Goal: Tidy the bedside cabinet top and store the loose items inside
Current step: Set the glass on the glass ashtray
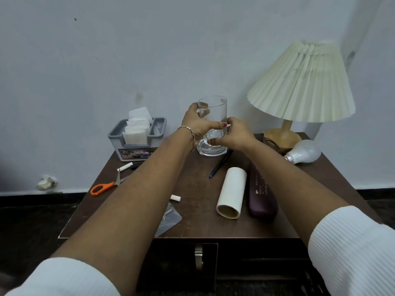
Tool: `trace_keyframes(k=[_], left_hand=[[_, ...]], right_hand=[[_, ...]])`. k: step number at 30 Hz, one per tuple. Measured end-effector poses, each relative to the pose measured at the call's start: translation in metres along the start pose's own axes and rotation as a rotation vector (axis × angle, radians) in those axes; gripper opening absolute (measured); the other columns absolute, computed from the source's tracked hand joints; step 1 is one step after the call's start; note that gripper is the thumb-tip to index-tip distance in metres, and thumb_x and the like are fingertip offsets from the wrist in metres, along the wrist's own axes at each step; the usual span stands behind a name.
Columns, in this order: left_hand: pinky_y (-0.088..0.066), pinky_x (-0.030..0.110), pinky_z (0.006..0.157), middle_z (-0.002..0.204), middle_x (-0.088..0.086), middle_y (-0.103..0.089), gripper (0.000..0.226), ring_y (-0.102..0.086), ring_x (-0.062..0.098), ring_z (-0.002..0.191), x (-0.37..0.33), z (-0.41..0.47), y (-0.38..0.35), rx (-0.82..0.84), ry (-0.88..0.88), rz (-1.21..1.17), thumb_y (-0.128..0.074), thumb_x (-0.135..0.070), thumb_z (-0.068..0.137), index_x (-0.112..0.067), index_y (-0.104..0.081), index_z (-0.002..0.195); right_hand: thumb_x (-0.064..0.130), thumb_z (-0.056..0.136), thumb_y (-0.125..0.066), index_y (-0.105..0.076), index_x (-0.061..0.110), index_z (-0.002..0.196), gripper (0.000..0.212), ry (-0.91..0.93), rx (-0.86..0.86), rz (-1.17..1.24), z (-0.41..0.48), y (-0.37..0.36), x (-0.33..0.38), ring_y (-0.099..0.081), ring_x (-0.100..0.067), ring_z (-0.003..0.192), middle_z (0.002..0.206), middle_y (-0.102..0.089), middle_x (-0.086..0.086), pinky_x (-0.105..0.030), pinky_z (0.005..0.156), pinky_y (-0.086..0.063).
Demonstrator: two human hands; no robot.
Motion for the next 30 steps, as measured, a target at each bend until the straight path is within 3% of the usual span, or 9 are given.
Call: trace_keyframes(k=[9,14,18,30], left_hand=[[-0.053,0.038,0.086,0.118,0.003,-0.057,0.072,-0.057,0.021,0.109,0.017,0.004,0.007,-0.030,0.016,0.059,-0.088,-0.003,0.054,-0.021,-0.046,0.110],[-0.052,0.045,0.093,0.116,0.003,-0.057,0.074,-0.057,0.023,0.111,0.019,0.005,0.008,-0.053,0.006,0.095,-0.090,-0.009,0.051,-0.022,-0.045,0.107],[-0.051,0.044,0.094,0.112,0.001,-0.057,0.074,-0.057,0.023,0.110,0.018,0.005,0.010,-0.078,-0.002,0.159,-0.091,-0.014,0.052,-0.023,-0.043,0.108],[-0.049,0.041,0.098,0.112,0.005,-0.056,0.074,-0.057,0.023,0.109,0.023,-0.004,0.031,-0.077,-0.029,0.223,-0.091,-0.019,0.055,-0.021,-0.041,0.110]], right_hand=[[0.035,0.064,-0.086,-0.066,0.010,0.110,0.056,0.003,0.033,-0.136,-0.006,-0.002,0.002,-0.063,-0.023,0.096,0.106,-0.070,-0.006,-0.034,0.082,-0.052],[0.039,0.063,-0.086,-0.069,0.007,0.106,0.056,-0.036,0.014,-0.193,-0.004,-0.003,-0.001,-0.063,-0.025,0.093,0.102,-0.070,-0.009,-0.035,0.080,-0.053],[0.031,0.062,-0.088,-0.067,0.006,0.114,0.062,-0.079,0.003,-0.152,-0.002,-0.005,-0.003,-0.064,-0.024,0.100,0.109,-0.069,-0.009,-0.034,0.084,-0.052],[0.027,0.060,-0.089,-0.070,0.008,0.108,0.055,-0.087,0.072,-0.107,0.003,-0.018,0.009,-0.061,-0.019,0.086,0.093,-0.066,-0.004,-0.026,0.069,-0.042]])
Point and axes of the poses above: each hand's wrist, its own z-axis towards the middle knuckle, its own y-axis out of the back of the hand, x = y × z, the point moved 3 cm from there along z, towards the middle knuckle
